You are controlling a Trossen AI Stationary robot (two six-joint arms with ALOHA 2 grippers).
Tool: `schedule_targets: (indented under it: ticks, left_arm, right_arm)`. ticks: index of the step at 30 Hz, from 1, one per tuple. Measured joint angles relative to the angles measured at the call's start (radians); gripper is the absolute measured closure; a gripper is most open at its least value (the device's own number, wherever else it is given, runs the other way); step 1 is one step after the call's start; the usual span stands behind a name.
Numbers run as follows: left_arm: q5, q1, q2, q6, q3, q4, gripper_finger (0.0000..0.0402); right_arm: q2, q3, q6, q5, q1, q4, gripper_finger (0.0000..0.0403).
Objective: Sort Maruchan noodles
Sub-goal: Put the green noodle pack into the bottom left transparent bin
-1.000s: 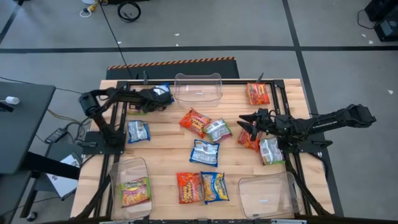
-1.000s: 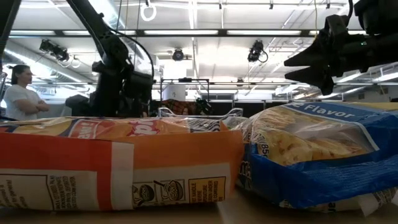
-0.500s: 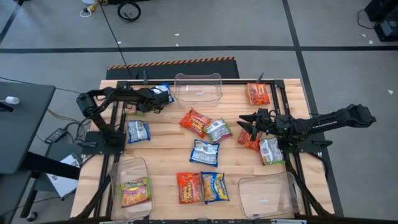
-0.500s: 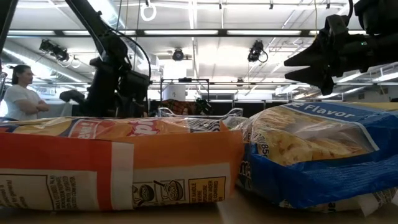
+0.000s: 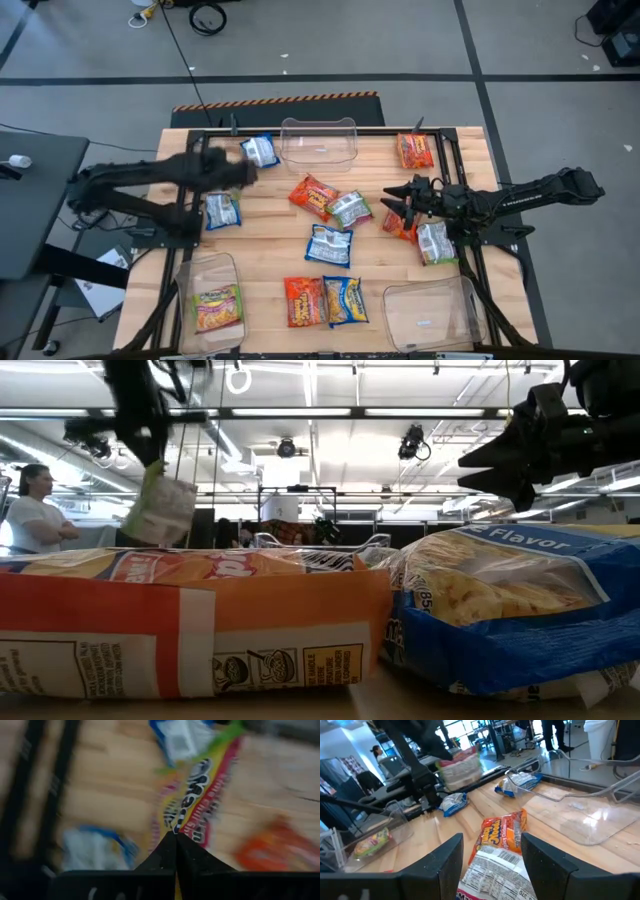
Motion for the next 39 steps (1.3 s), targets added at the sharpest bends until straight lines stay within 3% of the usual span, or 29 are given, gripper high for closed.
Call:
schedule_targets:
  ticks: [4,7,13,20,25,33,39]
  left_arm:
    - [-0.091,-0.269,-0.014,-0.352,0.0,0.001,0.04]
    - [-0.103,-0.441,0.027,-0.554,0.0,0.014,0.04]
    - [0.008,-0.632,0.105,-0.622,0.03,0.187,0.0401]
    - [0.271,-0.788,0.157,-0.555,0.179,0.225,0.0401]
    - [0.351,-0.911,0.157,-0.461,0.269,0.233,0.0401]
    - [0.378,-1.04,0.156,-0.153,0.332,0.235,0.0401]
    - [0.603,-1.03,0.156,0.204,0.332,0.131,0.0401]
  right_arm:
    - [0.0,0.0,-0.018,-0.054,0.0,0.001,0.0198]
    - [0.0,0.0,-0.019,-0.129,0.0,0.001,0.0198]
    - [0.0,0.0,-0.016,-0.306,0.001,0.001,0.0198]
    - [0.0,0.0,0.016,-0.361,0.001,0.003,0.0198]
    - [0.0,0.0,0.028,-0.357,0.001,0.002,0.0198]
    - [0.003,0.0,0.074,-0.284,0.001,0.001,0.0198]
    - [0.003,0.0,0.097,-0.28,0.001,0.01,0.0198]
